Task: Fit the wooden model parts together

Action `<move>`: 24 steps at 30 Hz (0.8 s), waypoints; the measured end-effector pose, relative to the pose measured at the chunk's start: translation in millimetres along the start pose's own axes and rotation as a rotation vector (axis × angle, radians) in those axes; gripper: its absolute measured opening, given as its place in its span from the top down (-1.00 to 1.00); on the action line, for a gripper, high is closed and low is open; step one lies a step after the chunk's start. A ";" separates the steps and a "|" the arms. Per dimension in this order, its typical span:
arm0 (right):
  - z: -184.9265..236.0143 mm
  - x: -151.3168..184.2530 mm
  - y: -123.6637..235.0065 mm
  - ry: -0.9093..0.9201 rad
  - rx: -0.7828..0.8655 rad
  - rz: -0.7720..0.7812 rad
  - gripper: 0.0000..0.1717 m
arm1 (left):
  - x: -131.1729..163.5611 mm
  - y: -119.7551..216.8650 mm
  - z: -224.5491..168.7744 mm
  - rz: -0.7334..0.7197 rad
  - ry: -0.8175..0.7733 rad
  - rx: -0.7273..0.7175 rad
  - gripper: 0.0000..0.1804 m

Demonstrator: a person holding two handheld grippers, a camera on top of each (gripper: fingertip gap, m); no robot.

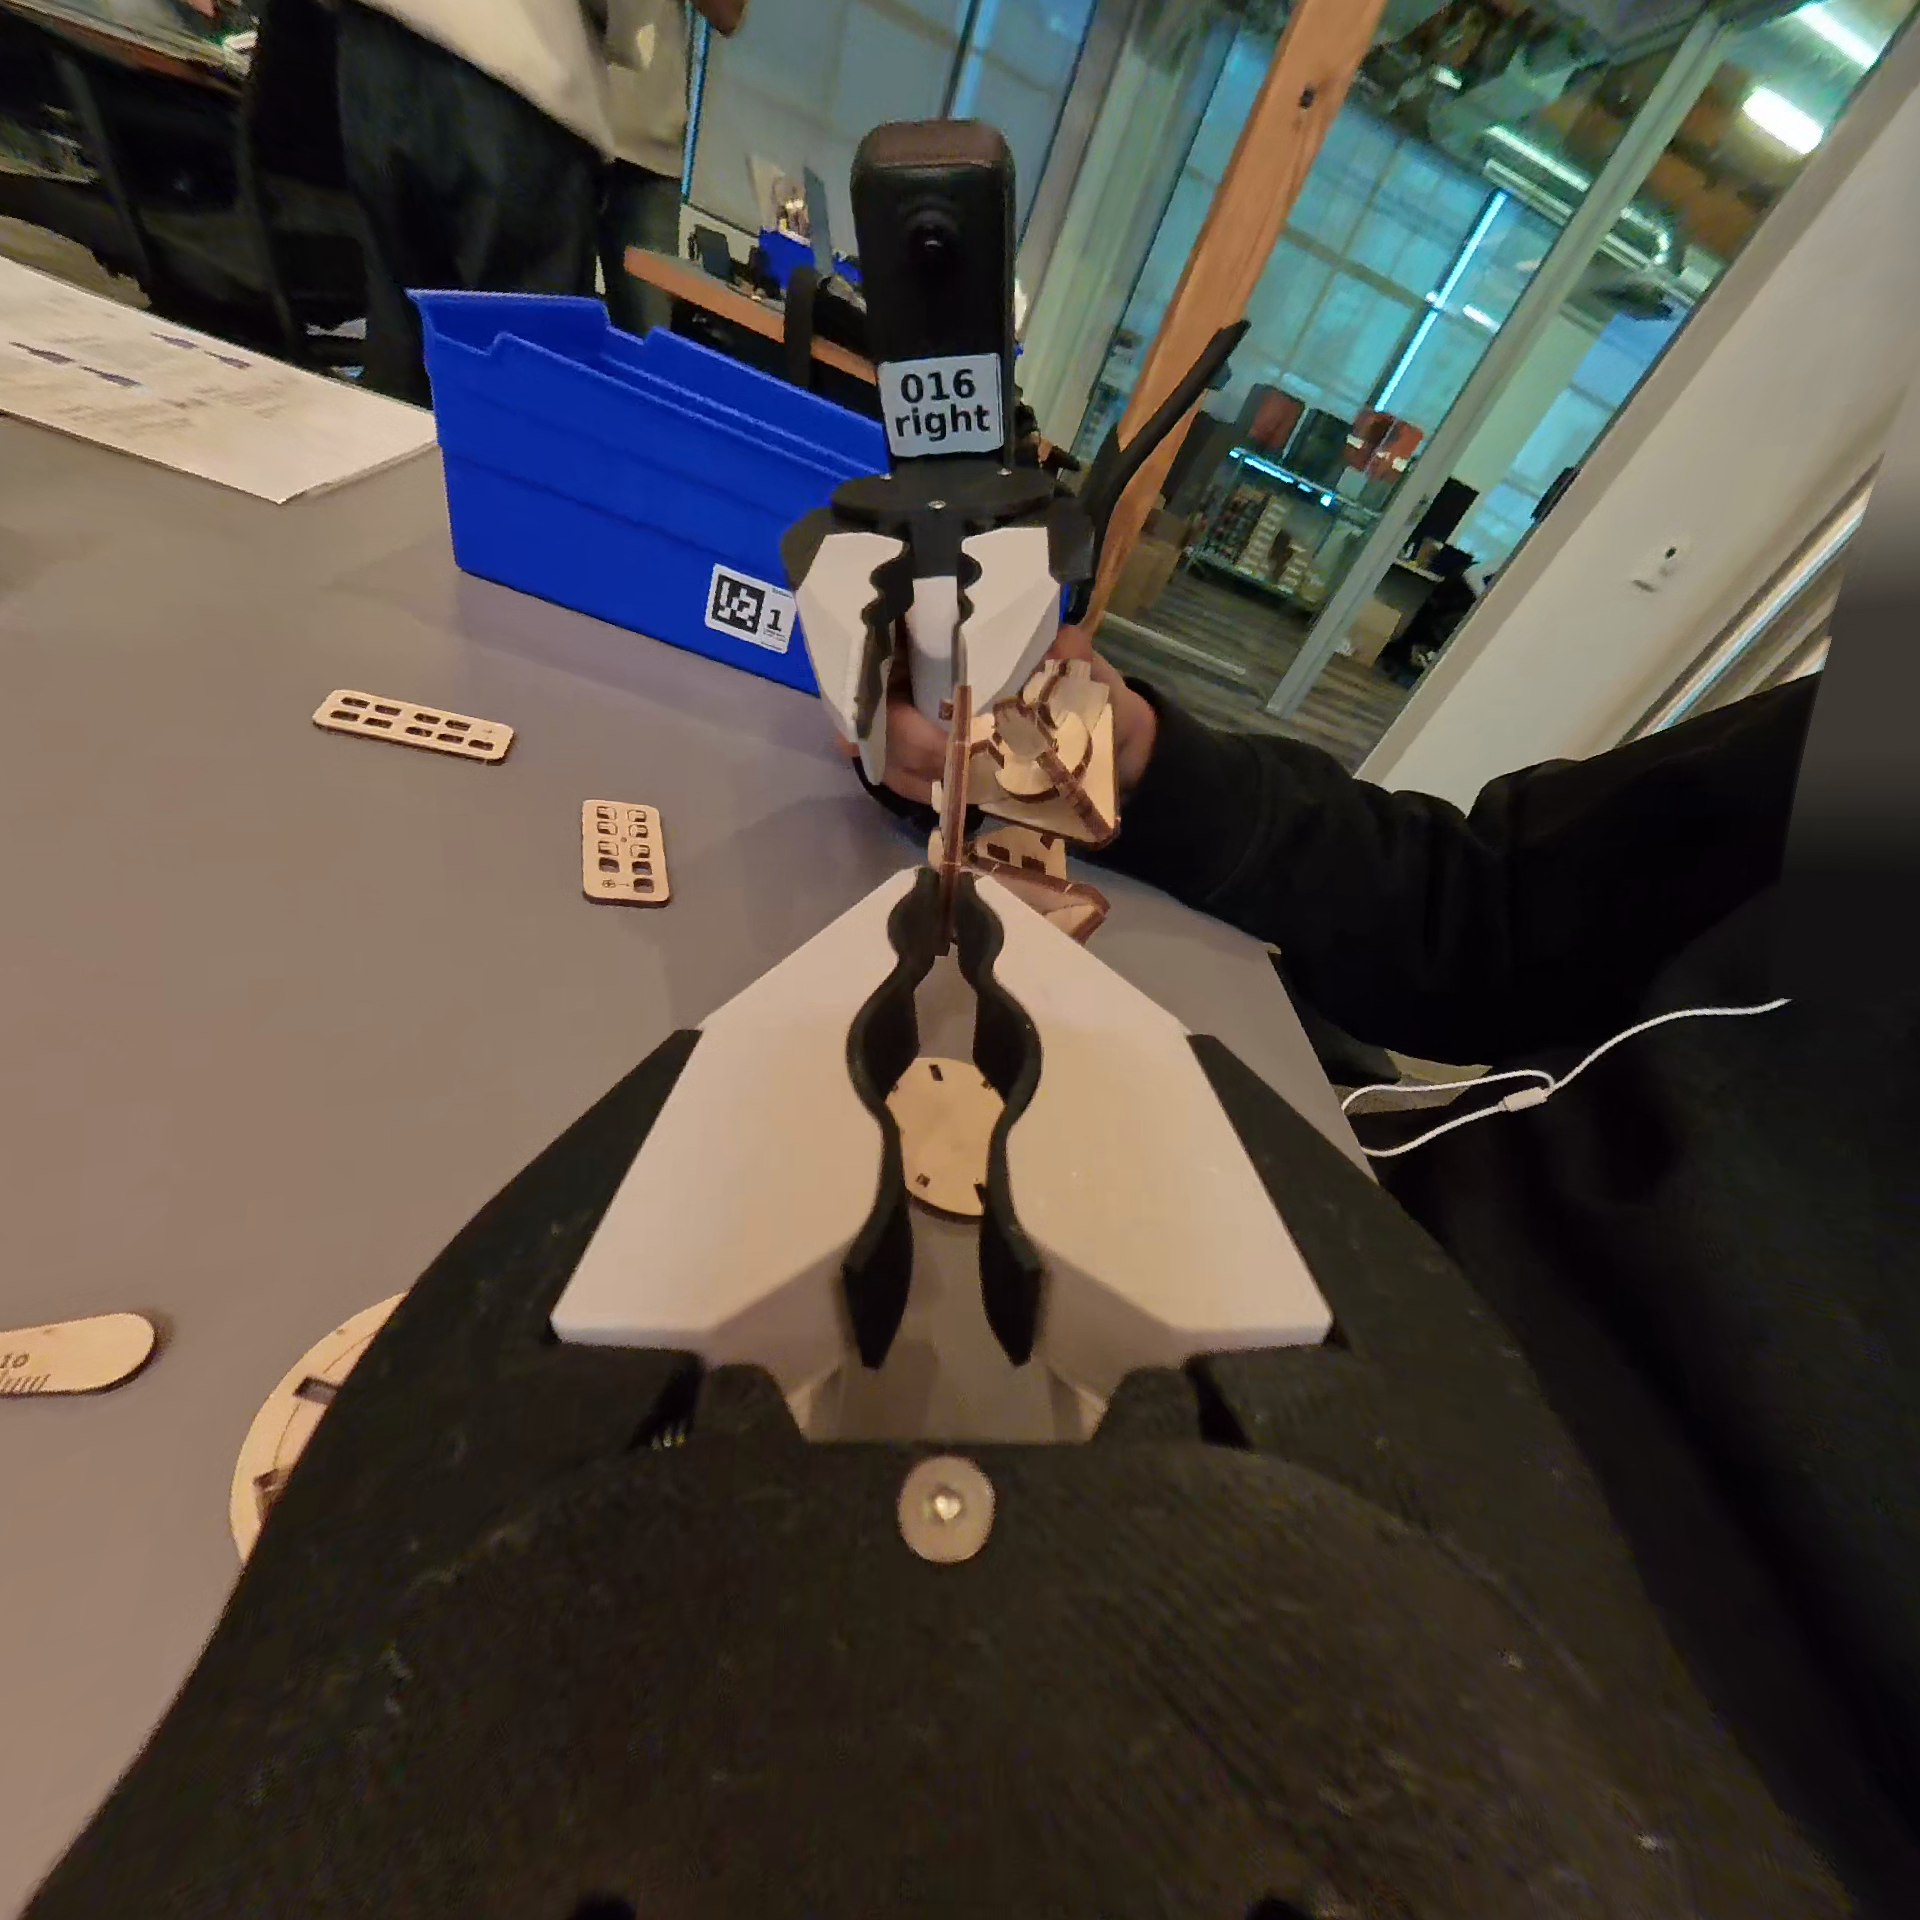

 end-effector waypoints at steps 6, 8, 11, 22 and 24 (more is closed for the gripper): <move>0.7 0.3 -0.6 -0.008 -0.031 -0.006 0.82 | -0.6 1.1 -0.3 -0.045 0.027 0.045 1.00; 1.5 0.0 -0.7 -0.016 -0.055 -0.018 0.83 | -1.0 1.2 -0.9 -0.062 0.032 0.058 1.00; 1.0 0.8 -1.0 -0.023 -0.063 -0.016 0.83 | -1.3 1.6 0.6 -0.095 0.055 0.064 1.00; 1.9 3.1 -4.6 0.004 -0.104 -0.073 0.86 | -2.9 5.2 4.1 -0.181 0.100 0.062 1.00; 2.8 2.2 -4.4 0.022 -0.105 -0.086 0.87 | -1.7 4.4 4.5 -0.163 0.094 0.051 1.00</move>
Point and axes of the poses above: each gripper's, where its closed fingertips meet, y back along the fingers, x out of its underside, z = x × y across the jaws, the point moved 10 cm from there along y, back along the fingers, and after that the axes turned 7 degrees about -y, right-handed, at the moved point
